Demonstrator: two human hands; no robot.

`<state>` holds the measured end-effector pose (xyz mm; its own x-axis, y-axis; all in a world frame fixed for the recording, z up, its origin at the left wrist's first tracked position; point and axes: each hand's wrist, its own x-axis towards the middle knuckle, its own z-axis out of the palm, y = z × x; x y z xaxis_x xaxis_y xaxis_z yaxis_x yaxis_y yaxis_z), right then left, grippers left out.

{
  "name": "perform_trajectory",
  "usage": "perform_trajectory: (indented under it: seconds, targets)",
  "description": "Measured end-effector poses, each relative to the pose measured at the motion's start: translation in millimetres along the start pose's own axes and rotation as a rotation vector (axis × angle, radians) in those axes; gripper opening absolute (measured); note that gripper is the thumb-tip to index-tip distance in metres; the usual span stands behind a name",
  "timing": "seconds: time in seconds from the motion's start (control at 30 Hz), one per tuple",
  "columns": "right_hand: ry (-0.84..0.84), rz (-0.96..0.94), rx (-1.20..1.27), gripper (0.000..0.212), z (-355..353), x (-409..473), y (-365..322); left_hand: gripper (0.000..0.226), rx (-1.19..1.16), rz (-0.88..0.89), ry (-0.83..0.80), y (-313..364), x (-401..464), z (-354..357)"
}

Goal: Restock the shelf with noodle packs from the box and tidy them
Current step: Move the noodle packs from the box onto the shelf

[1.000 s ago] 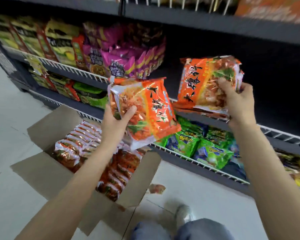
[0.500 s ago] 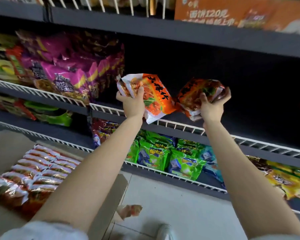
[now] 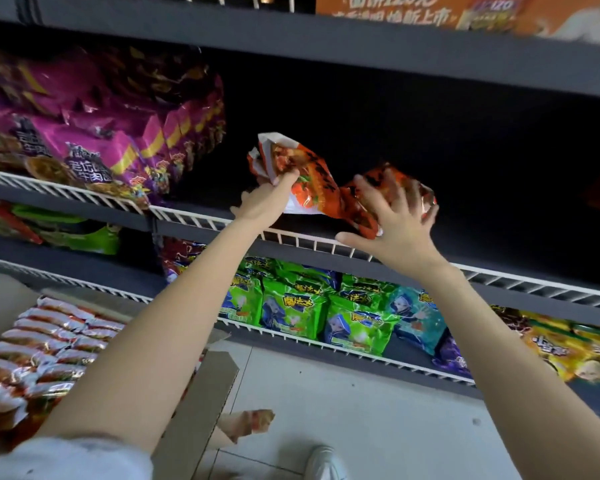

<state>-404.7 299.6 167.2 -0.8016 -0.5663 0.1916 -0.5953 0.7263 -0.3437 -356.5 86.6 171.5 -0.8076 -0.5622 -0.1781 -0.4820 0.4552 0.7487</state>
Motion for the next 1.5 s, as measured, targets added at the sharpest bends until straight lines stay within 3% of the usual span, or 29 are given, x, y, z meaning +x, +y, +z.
perform_trajectory:
  seconds: [0.13,0.2,0.27,0.43,0.57,0.7,0.87,0.97,1.03,1.17,1.3,1.4,1.5]
  targets:
    - [-0.161,0.028,-0.098,0.068,23.5,22.7,-5.4,0.059,0.398,0.133,0.072,-1.9,-2.8,8.5]
    - [-0.190,0.072,-0.182,0.060,32.3,38.8,0.0,0.063,0.546,0.162,0.182,-1.0,5.6,18.1]
    - [-0.219,0.124,-0.206,0.058,34.6,54.7,3.8,0.071,0.583,0.163,0.270,4.2,15.2,26.9]
    - [-0.233,0.208,-0.271,0.061,38.0,89.0,8.7,0.084,0.484,0.191,0.288,22.1,34.5,50.5]
    - [-0.204,0.251,-0.261,0.063,47.1,111.3,4.5,0.062,0.546,0.291,0.272,12.9,45.2,54.4]
    - [-0.133,0.232,-0.243,0.065,50.9,115.1,0.2,0.056,0.500,0.354,0.158,2.4,50.5,46.4]
    - [0.099,0.089,-0.078,0.054,38.7,81.4,-25.1,0.043,0.492,0.644,0.439,-22.8,9.9,17.8]
    - [0.304,-0.098,0.070,0.041,33.2,38.1,-61.3,0.036,0.398,0.715,0.506,-55.8,-44.4,-8.8]
    - [0.342,-0.179,0.196,0.031,33.0,2.3,-92.5,0.032,0.329,0.708,0.527,-84.5,-88.8,-28.8]
    - [0.238,-0.328,0.206,0.022,58.4,-58.0,-151.7,0.023,0.274,0.470,0.498,-160.8,-168.1,-70.3]
    - [-0.011,-0.484,0.201,0.018,115.8,-87.5,-199.8,0.032,0.207,0.190,0.393,-261.5,-206.5,-108.2]
    - [-0.246,-0.588,0.068,0.030,166.6,-92.6,-230.8,0.047,0.325,0.048,0.351,-321.1,-214.9,-122.0]
    - [-0.484,-0.653,-0.146,0.049,218.5,-88.3,-250.2,0.064,0.480,0.025,0.255,-361.2,-207.6,-121.0]
